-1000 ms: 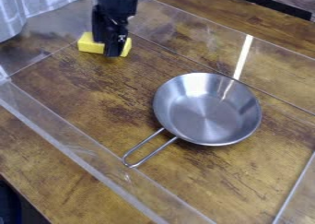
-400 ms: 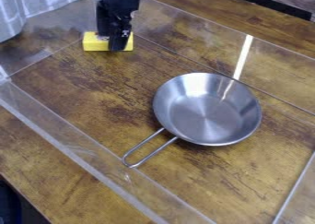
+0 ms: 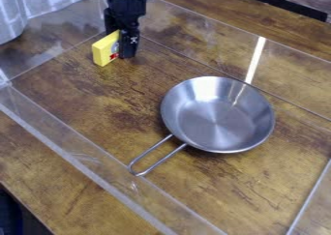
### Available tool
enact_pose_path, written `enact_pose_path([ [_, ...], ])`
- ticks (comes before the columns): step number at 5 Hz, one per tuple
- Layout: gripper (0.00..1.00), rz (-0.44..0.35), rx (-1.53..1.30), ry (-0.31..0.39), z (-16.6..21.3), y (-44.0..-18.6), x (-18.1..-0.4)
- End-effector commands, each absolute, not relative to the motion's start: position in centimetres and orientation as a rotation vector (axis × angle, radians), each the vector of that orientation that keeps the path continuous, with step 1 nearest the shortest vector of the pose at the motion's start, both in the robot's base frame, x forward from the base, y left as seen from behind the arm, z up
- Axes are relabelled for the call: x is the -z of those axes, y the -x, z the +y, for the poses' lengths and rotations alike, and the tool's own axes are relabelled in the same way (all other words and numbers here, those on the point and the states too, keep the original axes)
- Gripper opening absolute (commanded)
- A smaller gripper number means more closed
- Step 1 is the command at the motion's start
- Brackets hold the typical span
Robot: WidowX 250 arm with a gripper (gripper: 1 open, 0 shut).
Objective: Put the yellow object in the silver pan
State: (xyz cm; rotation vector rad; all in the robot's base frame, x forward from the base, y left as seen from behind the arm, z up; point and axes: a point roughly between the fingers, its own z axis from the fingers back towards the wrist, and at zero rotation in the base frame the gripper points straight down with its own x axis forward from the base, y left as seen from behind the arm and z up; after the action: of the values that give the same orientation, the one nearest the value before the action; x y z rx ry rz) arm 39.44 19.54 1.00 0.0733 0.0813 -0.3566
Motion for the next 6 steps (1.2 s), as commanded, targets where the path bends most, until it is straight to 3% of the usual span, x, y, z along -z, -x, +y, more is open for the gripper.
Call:
enact_pose_path([
  [1, 0.00, 0.177, 0.352, -0.010, 18.6, -37.5, 1.8],
  [6, 0.00, 0.202, 0.341, -0.049, 15.9, -37.1, -2.9],
])
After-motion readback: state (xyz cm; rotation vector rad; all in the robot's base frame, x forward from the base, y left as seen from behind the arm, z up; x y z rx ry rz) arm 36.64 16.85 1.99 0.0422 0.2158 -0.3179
